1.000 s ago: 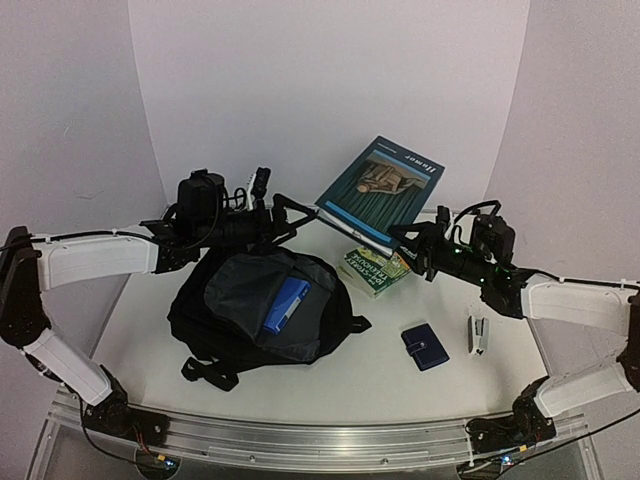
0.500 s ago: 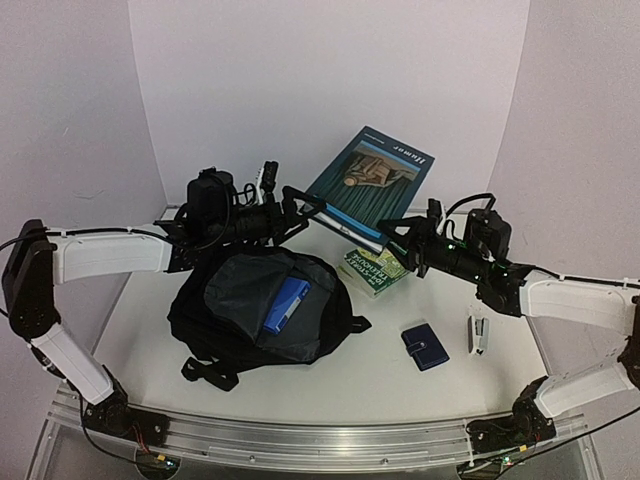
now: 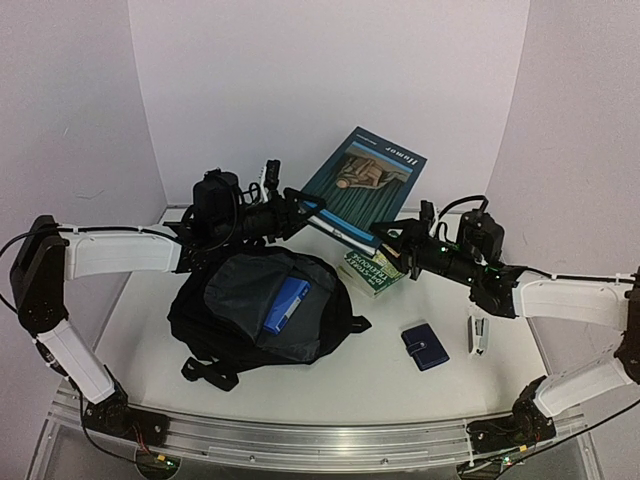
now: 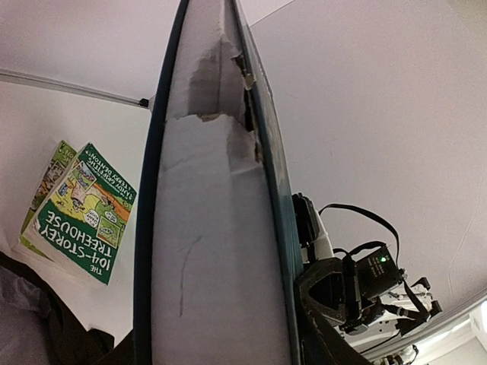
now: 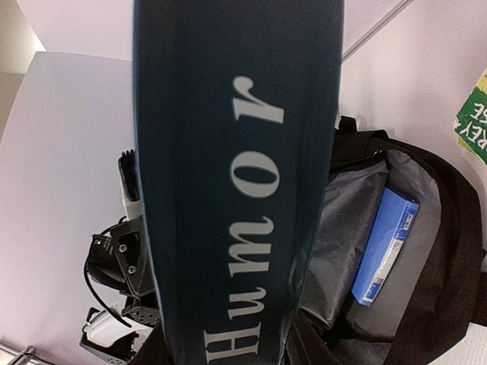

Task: Pack the student bag
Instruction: Pick up the book from the center of the board.

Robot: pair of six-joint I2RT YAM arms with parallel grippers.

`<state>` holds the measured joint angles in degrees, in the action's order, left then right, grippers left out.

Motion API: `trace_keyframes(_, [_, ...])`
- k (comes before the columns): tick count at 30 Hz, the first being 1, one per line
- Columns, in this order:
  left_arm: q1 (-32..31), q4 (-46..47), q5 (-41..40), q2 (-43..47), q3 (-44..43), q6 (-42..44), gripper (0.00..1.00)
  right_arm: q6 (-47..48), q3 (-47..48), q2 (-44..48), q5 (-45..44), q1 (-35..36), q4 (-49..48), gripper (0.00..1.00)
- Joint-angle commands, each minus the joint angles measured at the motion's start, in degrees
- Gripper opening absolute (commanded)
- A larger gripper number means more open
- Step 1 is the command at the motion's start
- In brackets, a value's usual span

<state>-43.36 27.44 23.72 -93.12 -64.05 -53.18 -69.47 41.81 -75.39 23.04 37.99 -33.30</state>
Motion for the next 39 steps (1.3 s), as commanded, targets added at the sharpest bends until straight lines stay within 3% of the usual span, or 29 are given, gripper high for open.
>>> trace_keyframes(1, [-0.36,5.09,-0.45,-0.11,-1.89,-1.04,0.45,1.05,2.19,-0.69,-1.19,0.61,-5.19,0.29])
trace_keyframes(8, [-0.34,7.22,-0.70,0.55,-0.13,-1.44,0.27,1.42,0.40,-1.50,-2.30,0.59,-5.31,0.43])
trace_keyframes(15, [-0.32,6.12,-1.03,2.50,1.25,-0.28,0.20,3.01,-1.16,-1.49,-4.67,0.56,-5.14,0.79])
trace_keyframes(21, [0.14,1.17,0.26,7.12,3.84,3.08,0.16,7.03,-2.30,0.17,-6.25,-2.21,-2.86,0.96])
trace_keyframes(27, [3.82,-4.89,6.95,14.45,9.15,4.73,0.13,15.23,-3.49,3.42,-2.04,-11.89,4.02,0.98])
trace_keyframes(31, [7.62,-9.09,17.36,17.09,10.44,6.41,0.13,22.60,-2.18,4.49,3.87,-16.62,8.94,0.98])
trace_keyframes(39, [10.72,-25.65,29.86,19.76,7.81,15.80,0.13,38.78,5.78,7.93,17.01,-17.28,24.56,0.98])
